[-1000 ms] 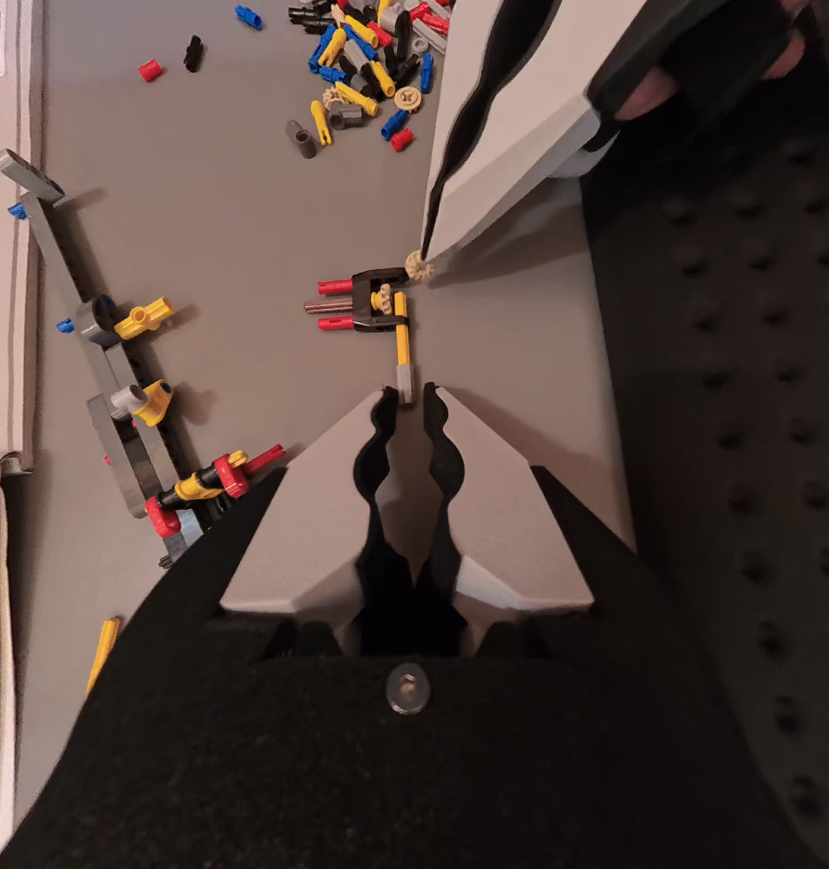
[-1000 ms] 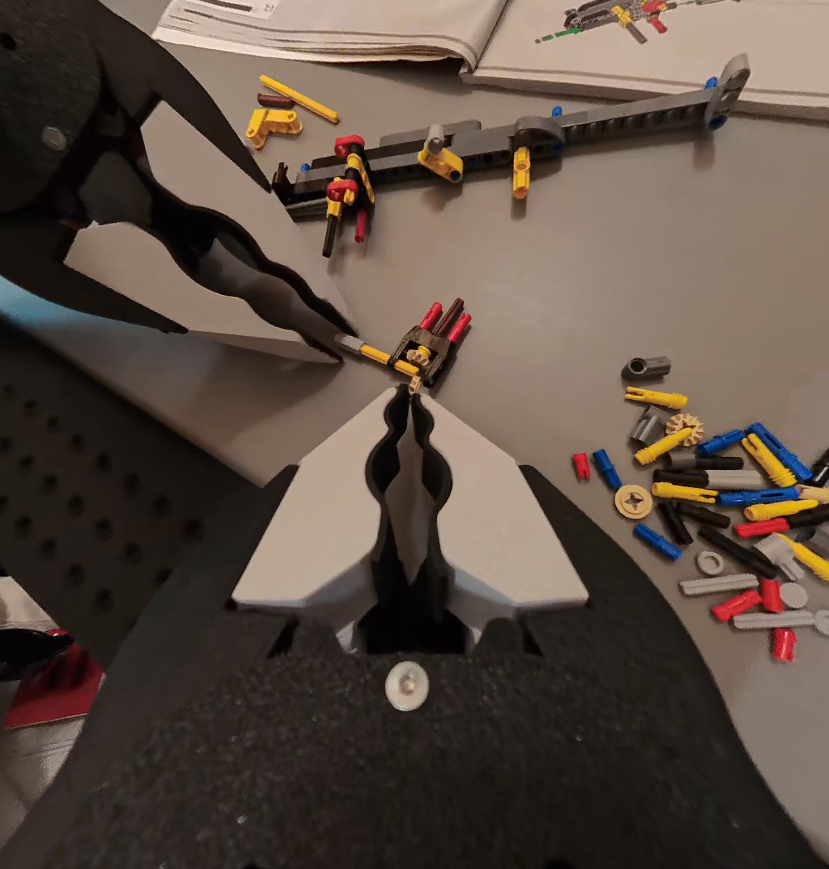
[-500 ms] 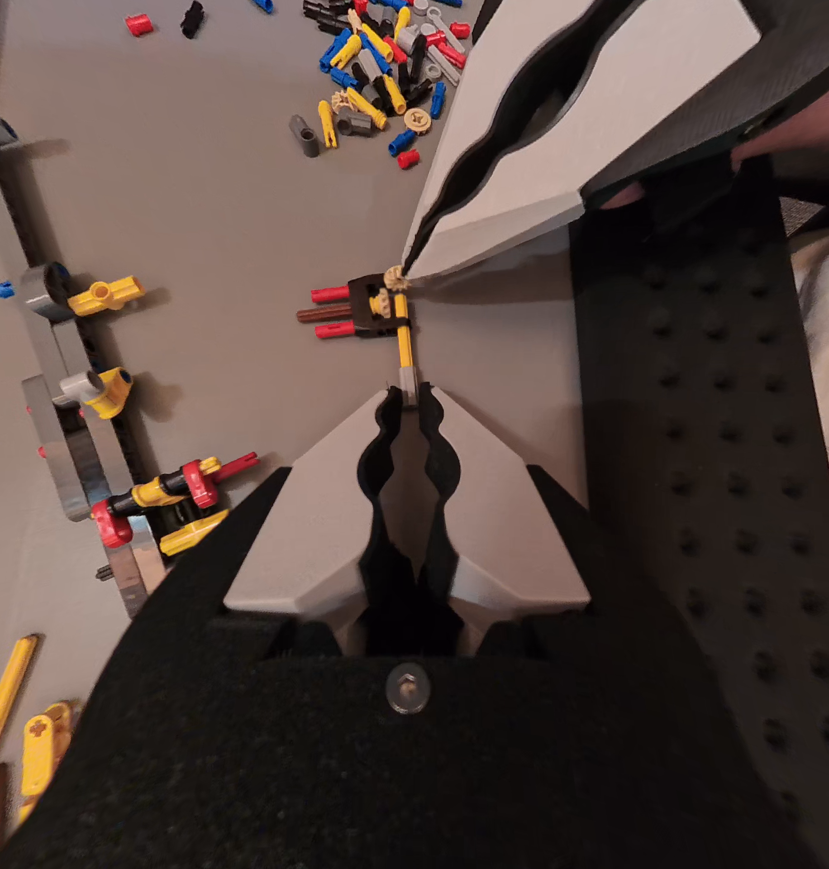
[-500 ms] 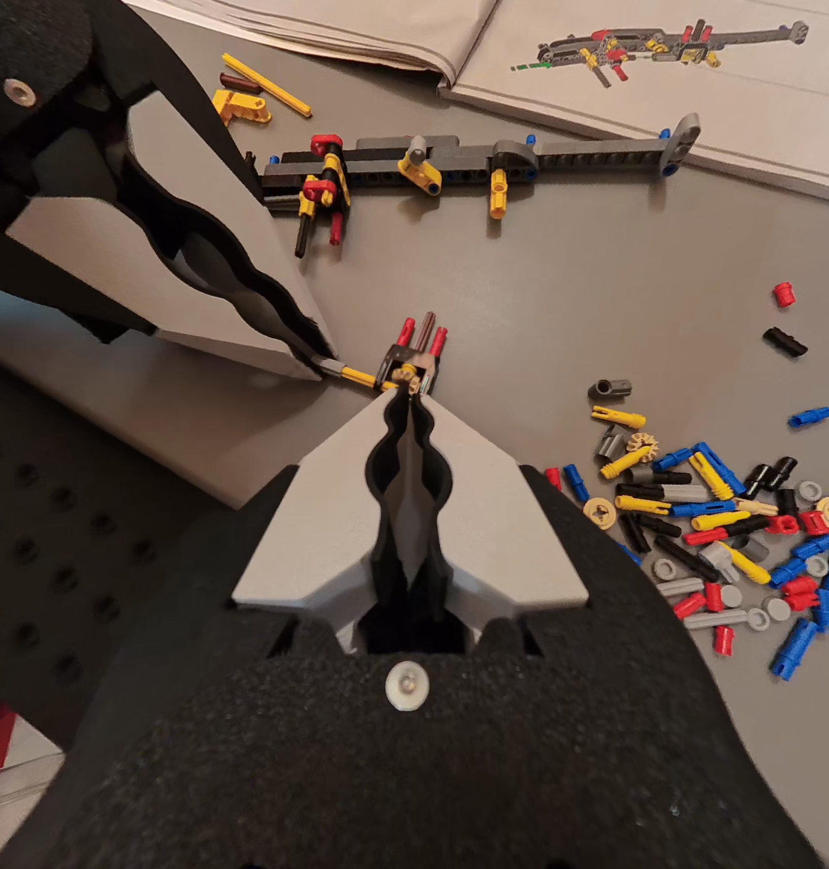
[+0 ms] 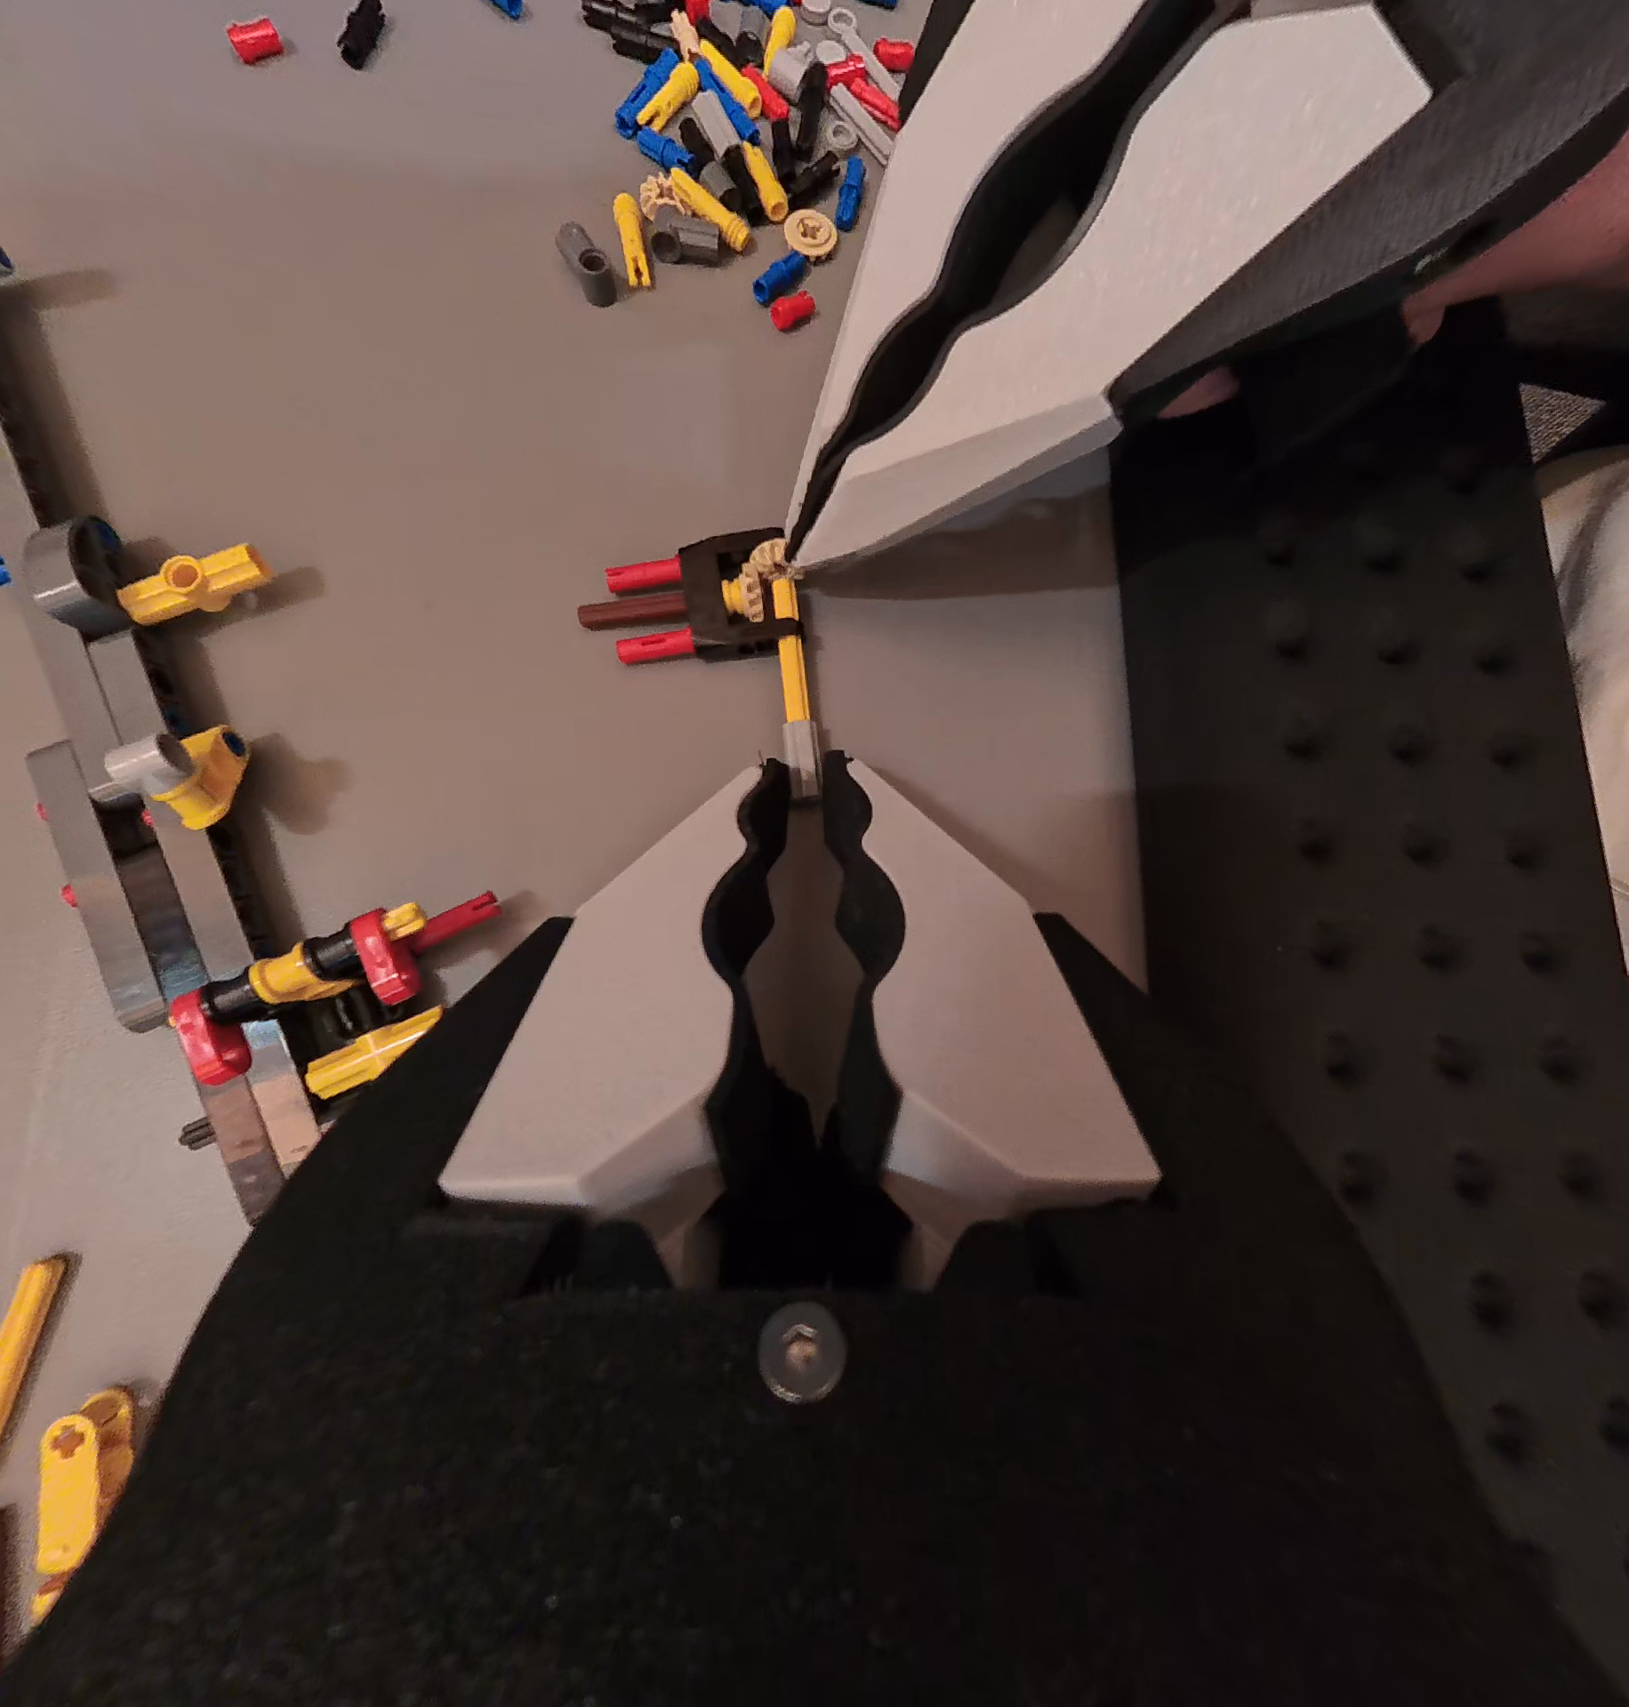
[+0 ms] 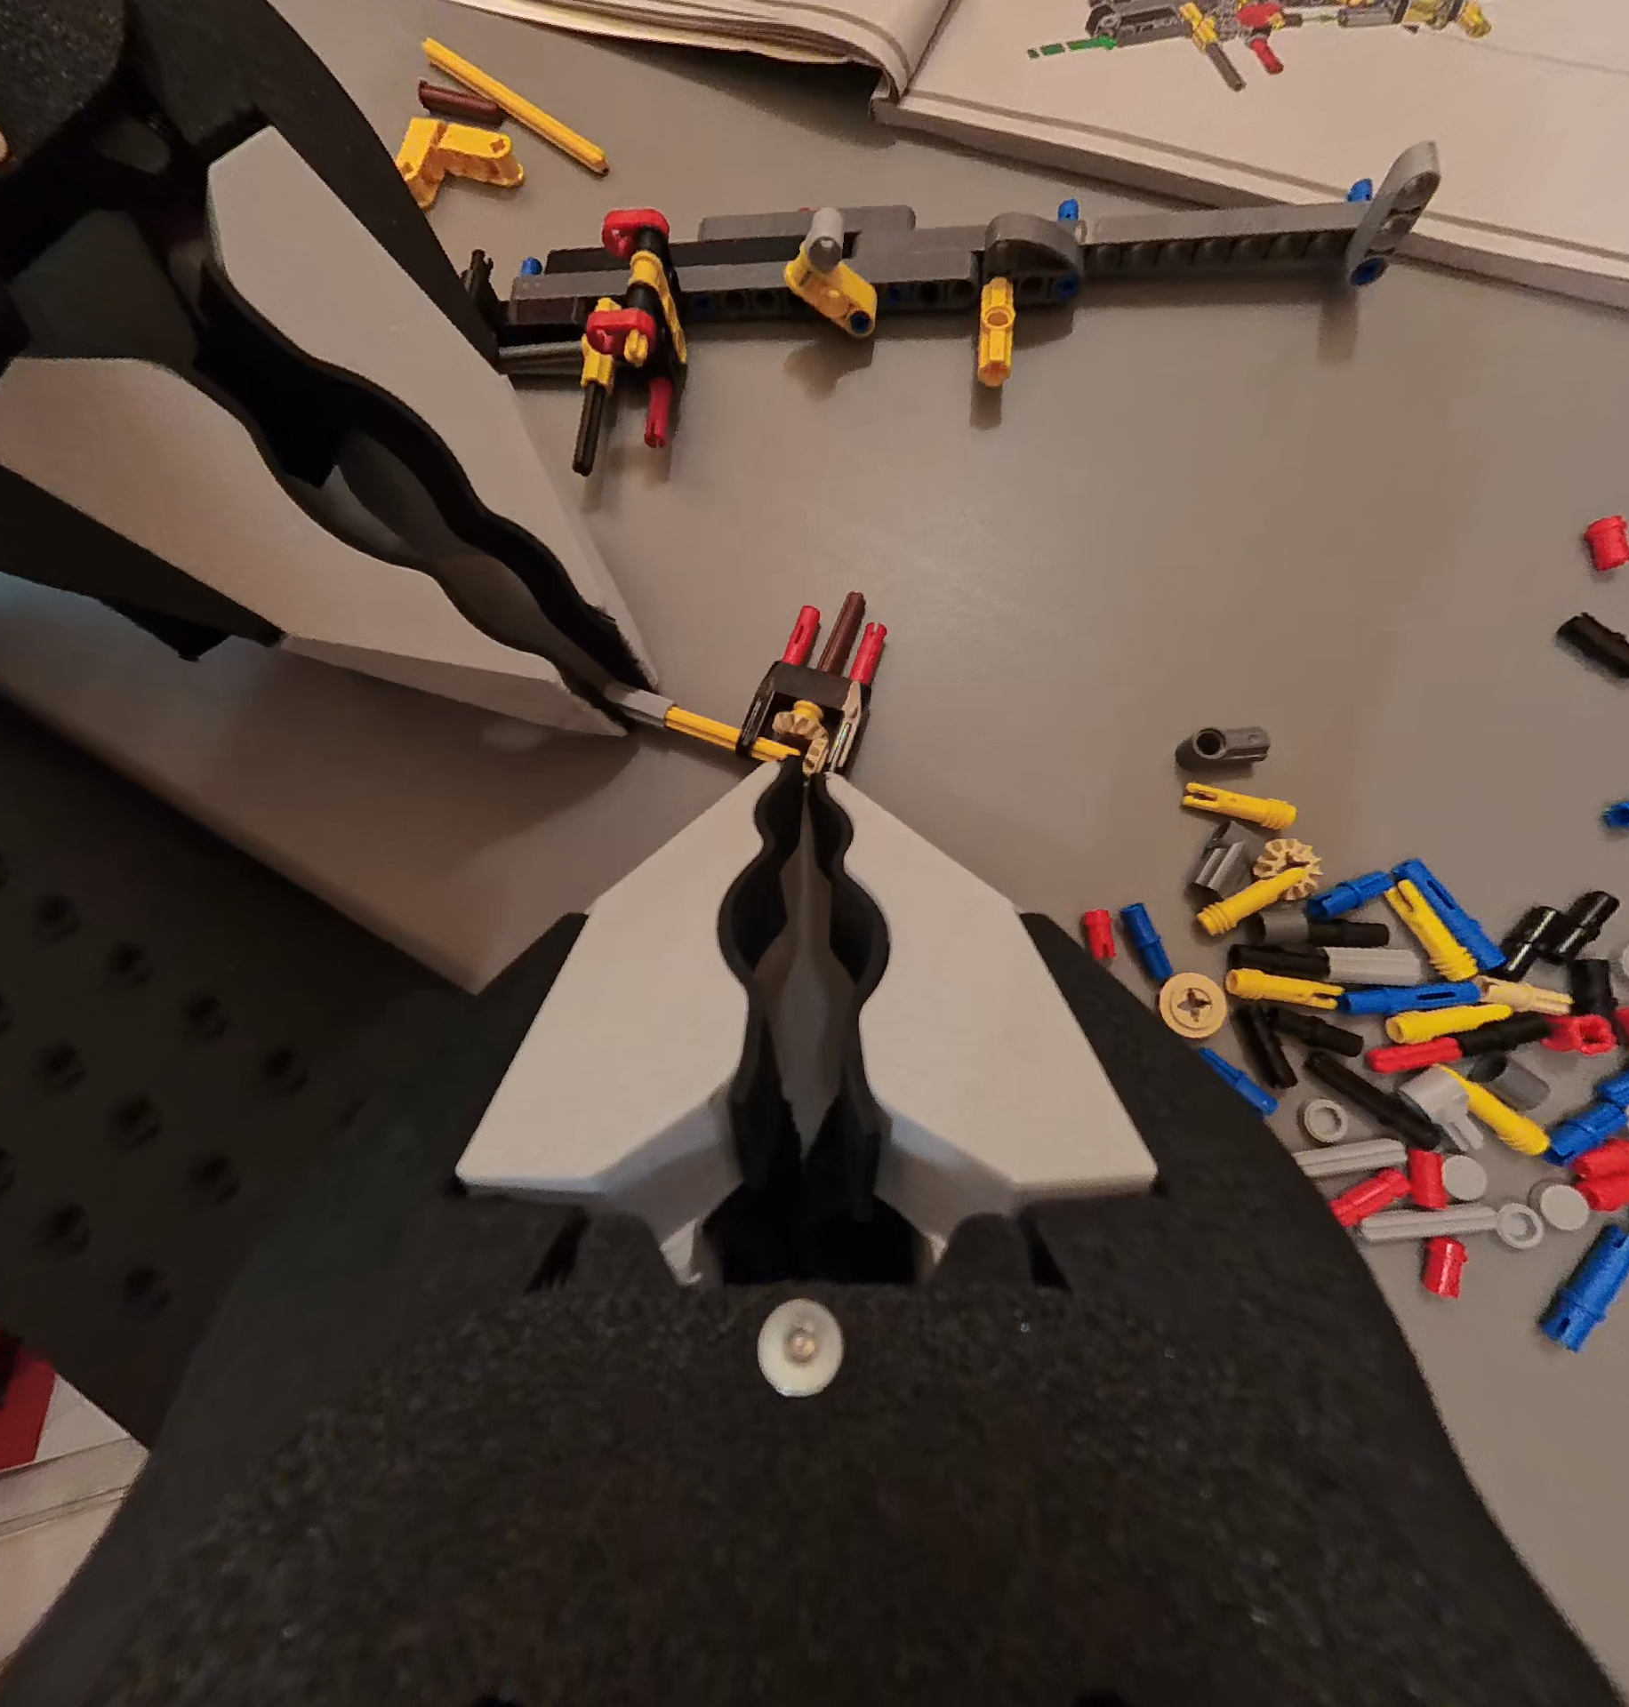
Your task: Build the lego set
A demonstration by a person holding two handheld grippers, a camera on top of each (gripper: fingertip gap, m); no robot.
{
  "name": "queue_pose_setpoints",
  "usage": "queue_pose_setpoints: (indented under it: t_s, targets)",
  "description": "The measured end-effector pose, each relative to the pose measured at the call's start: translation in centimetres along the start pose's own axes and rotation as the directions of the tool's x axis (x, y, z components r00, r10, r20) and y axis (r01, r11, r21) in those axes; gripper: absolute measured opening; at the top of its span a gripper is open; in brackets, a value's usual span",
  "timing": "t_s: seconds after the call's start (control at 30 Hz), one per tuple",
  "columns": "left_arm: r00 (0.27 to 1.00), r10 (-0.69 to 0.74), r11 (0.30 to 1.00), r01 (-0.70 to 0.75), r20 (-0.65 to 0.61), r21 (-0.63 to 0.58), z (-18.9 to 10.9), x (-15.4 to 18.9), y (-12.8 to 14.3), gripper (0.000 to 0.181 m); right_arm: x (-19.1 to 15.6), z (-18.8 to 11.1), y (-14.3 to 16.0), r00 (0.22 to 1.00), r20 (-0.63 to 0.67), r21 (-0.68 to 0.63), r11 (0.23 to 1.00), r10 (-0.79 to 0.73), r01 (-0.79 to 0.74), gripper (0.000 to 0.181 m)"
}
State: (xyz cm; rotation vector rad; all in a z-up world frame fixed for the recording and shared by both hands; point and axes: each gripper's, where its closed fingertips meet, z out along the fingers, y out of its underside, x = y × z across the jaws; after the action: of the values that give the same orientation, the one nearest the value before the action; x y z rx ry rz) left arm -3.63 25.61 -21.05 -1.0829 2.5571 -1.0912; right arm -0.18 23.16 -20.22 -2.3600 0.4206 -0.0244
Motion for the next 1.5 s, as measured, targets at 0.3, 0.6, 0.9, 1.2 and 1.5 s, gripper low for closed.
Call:
queue_pose_setpoints:
  t_s: [0.3, 0.6, 0.9, 1.2, 1.5]
  targets:
    - [1.000, -0.004, 1.000, 0.004, 0.000, -0.004, 0.2, 0.0, -0.2, 0.006, 0.1, 0.1, 0.2, 0.999, 0.021, -0.011, 0.999, 0.032, -0.032, 0.001]
    - [1.000, -0.008, 1.000, 0.008, 0.001, -0.007, 0.2, 0.0, -0.2, 0.006, -0.1, 0.0, 0.4, 1.000, 0.020, -0.018, 1.000, 0.003, -0.002, 0.001]
    - [1.000, -0.003, 1.000, 0.003, 0.003, -0.007, 0.3, 0.0, -0.2, 0.006, -0.1, -0.1, 0.3, 1.000, 0.022, -0.006, 1.000, 0.003, -0.003, 0.001]
    - [1.000, -0.004, 1.000, 0.004, 0.003, -0.007, 0.3, 0.0, -0.3, 0.006, 0.6, -0.1, 0.5, 0.999, -0.024, -0.017, 1.000, -0.024, 0.023, 0.002]
    - [1.000, -0.001, 1.000, 0.001, 0.005, -0.008, 0.3, 0.0, -0.3, 0.006, 0.9, 0.0, 0.3, 0.999, -0.040, -0.009, 1.000, -0.012, 0.012, 0.008]
